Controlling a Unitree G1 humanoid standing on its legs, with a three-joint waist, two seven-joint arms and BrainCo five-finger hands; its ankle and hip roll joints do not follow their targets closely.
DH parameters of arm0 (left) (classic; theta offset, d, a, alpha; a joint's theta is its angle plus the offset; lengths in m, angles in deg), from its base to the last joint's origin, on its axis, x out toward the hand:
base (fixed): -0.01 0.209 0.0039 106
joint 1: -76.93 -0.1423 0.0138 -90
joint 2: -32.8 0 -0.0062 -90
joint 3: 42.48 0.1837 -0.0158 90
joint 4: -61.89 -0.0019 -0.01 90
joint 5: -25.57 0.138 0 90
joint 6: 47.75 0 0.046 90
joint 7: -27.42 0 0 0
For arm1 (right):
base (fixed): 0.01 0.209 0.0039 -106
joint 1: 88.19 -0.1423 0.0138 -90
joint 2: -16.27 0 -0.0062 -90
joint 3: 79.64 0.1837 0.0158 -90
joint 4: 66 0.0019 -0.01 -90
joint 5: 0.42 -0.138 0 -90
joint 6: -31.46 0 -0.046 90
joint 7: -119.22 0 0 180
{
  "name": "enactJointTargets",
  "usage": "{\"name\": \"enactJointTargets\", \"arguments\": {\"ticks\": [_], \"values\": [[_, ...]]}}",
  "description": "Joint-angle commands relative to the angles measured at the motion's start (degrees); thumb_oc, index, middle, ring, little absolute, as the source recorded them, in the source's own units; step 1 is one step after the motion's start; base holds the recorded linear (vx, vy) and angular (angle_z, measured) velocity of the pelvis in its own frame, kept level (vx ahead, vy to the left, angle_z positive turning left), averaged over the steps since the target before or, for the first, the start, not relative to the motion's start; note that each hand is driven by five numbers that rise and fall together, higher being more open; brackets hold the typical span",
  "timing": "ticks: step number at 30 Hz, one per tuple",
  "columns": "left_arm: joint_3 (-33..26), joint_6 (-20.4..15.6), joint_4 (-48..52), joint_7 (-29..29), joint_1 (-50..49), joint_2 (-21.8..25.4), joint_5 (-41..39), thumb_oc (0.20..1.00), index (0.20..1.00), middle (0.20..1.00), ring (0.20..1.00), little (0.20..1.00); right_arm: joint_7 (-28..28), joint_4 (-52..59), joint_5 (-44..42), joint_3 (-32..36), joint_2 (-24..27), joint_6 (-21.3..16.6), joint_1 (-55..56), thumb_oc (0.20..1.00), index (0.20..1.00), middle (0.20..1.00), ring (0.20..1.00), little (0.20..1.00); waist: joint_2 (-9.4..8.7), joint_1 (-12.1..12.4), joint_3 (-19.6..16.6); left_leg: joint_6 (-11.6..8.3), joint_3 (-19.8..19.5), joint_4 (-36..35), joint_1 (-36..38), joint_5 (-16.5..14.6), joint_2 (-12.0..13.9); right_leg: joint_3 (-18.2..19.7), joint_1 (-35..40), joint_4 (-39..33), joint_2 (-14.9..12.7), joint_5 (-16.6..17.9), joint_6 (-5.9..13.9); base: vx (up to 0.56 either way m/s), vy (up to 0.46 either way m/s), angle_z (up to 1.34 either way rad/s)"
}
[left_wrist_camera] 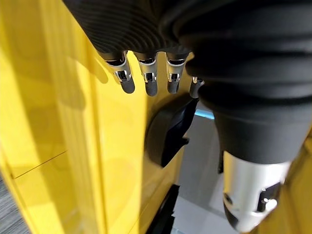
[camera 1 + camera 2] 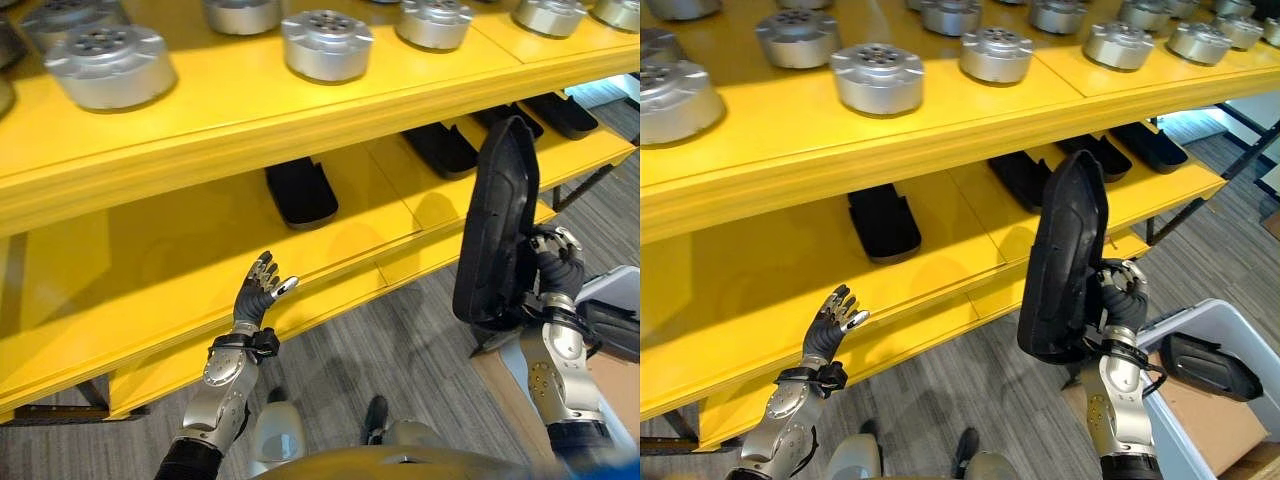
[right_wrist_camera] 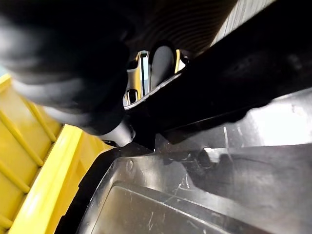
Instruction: Move parts from the plastic box to the shelf.
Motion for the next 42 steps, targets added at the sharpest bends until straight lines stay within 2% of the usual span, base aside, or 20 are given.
{"name": "enactJointTargets", "arguments": {"ticks": [1,2,3,4,5,7,10,13,18,22,26,32,33,34,42], "values": [[0.4,-2.0,4.3,-0.8,-2.6,2.5,1.1,1.000,1.000,1.000,1.000,1.000,-0.1,4.5,-0.8,1.4,2.6,-4.7,-0.8,0.200,0.200,0.200,0.200,0.200,1.42,0.6,-3.8,1.51,-2.8,-11.6,3.8,17.3,0.1,5.5,-5.4,9.4,0.1,-7.1,2.10,0.03,0.141,0.70],[0.2,-1.9,4.4,-0.8,-2.7,2.6,1.1,1.000,1.000,1.000,1.000,1.000,-0.3,4.8,-0.5,1.3,2.8,-4.6,-0.8,0.200,0.200,0.200,0.200,0.200,2.05,1.0,-3.8,1.12,-4.9,-12.2,4.2,16.1,-1.1,5.9,-5.7,9.9,-0.3,-7.0,2.45,0.09,0.285,0.47],[-0.2,-2.0,4.1,-1.2,-2.8,2.4,1.0,1.000,1.000,1.000,1.000,1.000,-0.8,4.9,-0.5,1.4,2.9,-4.4,-1.1,0.200,0.200,0.200,0.200,0.200,3.19,0.8,-4.2,0.58,-5.2,-13.4,5.1,12.3,-2.5,6.3,-5.7,10.9,-1.2,-6.9,3.05,0.11,0.274,0.30],[-0.3,-2.1,4.3,-1.4,-2.7,2.4,0.9,1.000,1.000,1.000,1.000,1.000,-0.8,5.0,-0.4,1.7,2.7,-4.4,-1.0,0.200,0.200,0.200,0.200,0.200,3.42,0.8,-4.3,0.53,-3.6,-13.5,5.2,10.8,-2.9,6.0,-5.5,11.1,-2.1,-6.8,3.31,0.09,0.213,0.13],[-0.2,-2.1,4.3,-1.4,-2.7,2.4,0.9,1.000,1.000,1.000,1.000,1.000,-0.8,5.1,-0.4,1.7,2.7,-4.4,-1.0,0.200,0.200,0.200,0.200,0.200,3.36,0.9,-4.3,0.58,-3.6,-13.4,5.3,10.7,-3.0,6.1,-5.5,11.1,-2.2,-6.8,3.37,0.05,0.152,0.28],[-0.2,-2.5,4.2,-1.7,-2.2,2.7,0.6,1.000,1.000,1.000,1.000,1.000,-0.7,5.4,-0.3,1.9,2.0,-4.1,-1.0,0.200,0.200,0.200,0.200,0.200,3.58,1.2,-4.3,0.94,-2.4,-13.2,5.2,7.9,-4.5,5.4,-4.5,10.3,-4.0,-6.2,4.24,0.05,0.183,0.37],[-0.6,-2.5,4.7,-1.9,-2.4,3.6,0.5,1.000,1.000,1.000,1.000,1.000,-1.0,6.4,-0.1,1.9,0.8,-4.0,-0.5,0.200,0.200,0.200,0.200,0.200,3.56,1.6,-4.4,1.23,-1.8,-12.5,5.1,6.0,-6.1,4.2,-3.2,8.8,-5.8,-4.8,5.45,0.07,0.190,0.16],[-0.9,-2.3,5.1,-2.1,-2.7,4.6,1.1,1.000,1.000,1.000,1.000,1.000,-1.9,7.4,0.2,1.7,0.0,-3.5,-0.2,0.200,0.200,0.200,0.200,0.200,2.48,2.4,-4.6,2.18,-2.0,-12.3,4.8,3.6,-9.1,2.4,-1.3,7.3,-8.6,-3.0,7.30,0.10,0.257,0.30],[-1.5,-2.1,5.7,-1.7,-3.2,5.4,1.6,1.000,1.000,1.000,1.000,1.000,-2.9,8.3,0.6,0.3,-0.1,-3.0,-0.9,0.200,0.200,0.200,0.200,0.200,0.67,3.7,-4.6,3.23,-3.0,-12.0,3.9,2.5,-11.0,1.0,-0.2,6.1,-9.8,-1.8,8.44,0.05,0.113,0.28],[-2.2,-1.9,5.9,-1.7,-4.3,5.6,1.4,1.000,1.000,1.000,1.000,1.000,-3.5,8.9,0.3,-1.2,0.0,-2.8,-1.8,0.200,0.200,0.200,0.200,0.200,-0.51,4.8,-4.7,3.71,-3.1,-12.0,3.6,2.1,-11.5,0.8,0.1,5.5,-9.9,-1.2,8.86,0.02,0.041,0.12],[-2.5,-1.3,6.7,-1.9,-6.1,5.8,1.1,1.000,1.000,1.000,1.000,1.000,-4.8,9.2,0.5,-4.9,0.6,-2.1,-5.1,0.200,0.200,0.200,0.200,0.200,-2.17,7.3,-4.7,4.50,-3.7,-12.3,3.4,1.7,-12.3,0.2,0.4,5.1,-10.1,-0.5,9.34,0.02,0.036,0.10],[-1.7,-1.0,7.2,-1.8,-6.0,6.9,0.6,1.000,1.000,1.000,1.000,1.000,-5.0,7.1,0.1,-13.0,0.5,-1.0,-15.2,0.200,0.200,0.200,0.200,0.200,-3.51,11.2,-4.1,4.78,-5.4,-12.3,2.5,1.9,-13.0,-1.4,1.3,4.4,-9.8,-0.1,9.42,0.00,0.008,0.14],[-1.6,-0.8,7.3,-1.3,-6.1,7.3,0.1,1.000,1.000,1.000,1.000,1.000,-4.8,5.6,-0.2,-16.5,-0.2,-0.5,-20.8,0.200,0.200,0.200,0.200,0.200,-4.14,13.2,-4.1,4.87,-6.3,-12.4,1.9,2.1,-13.4,-2.3,1.5,4.2,-9.8,0.1,9.43,-0.01,-0.007,0.33],[-1.6,-0.7,7.5,-1.3,-6.0,7.6,-0.2,1.000,1.000,1.000,1.000,1.000,-4.5,4.3,-0.9,-18.0,-0.8,-0.5,-23.2,0.200,0.200,0.200,0.200,0.200,-4.33,13.9,-3.9,4.86,-6.6,-12.4,1.8,2.1,-13.5,-2.6,1.7,4.1,-9.7,0.1,9.39,-0.01,-0.007,0.26],[-0.2,-0.2,8.2,-0.3,-5.6,8.8,-1.4,1.000,1.000,1.000,1.000,1.000,-1.9,-2.8,-1.5,-24.3,-5.1,1.4,-35.2,0.200,0.200,0.200,0.200,0.200,-4.98,17.3,-2.4,5.22,-8.0,-11.6,0.4,2.1,-14.4,-3.9,1.6,4.6,-9.8,0.4,9.32,-0.02,0.000,0.14]]}}
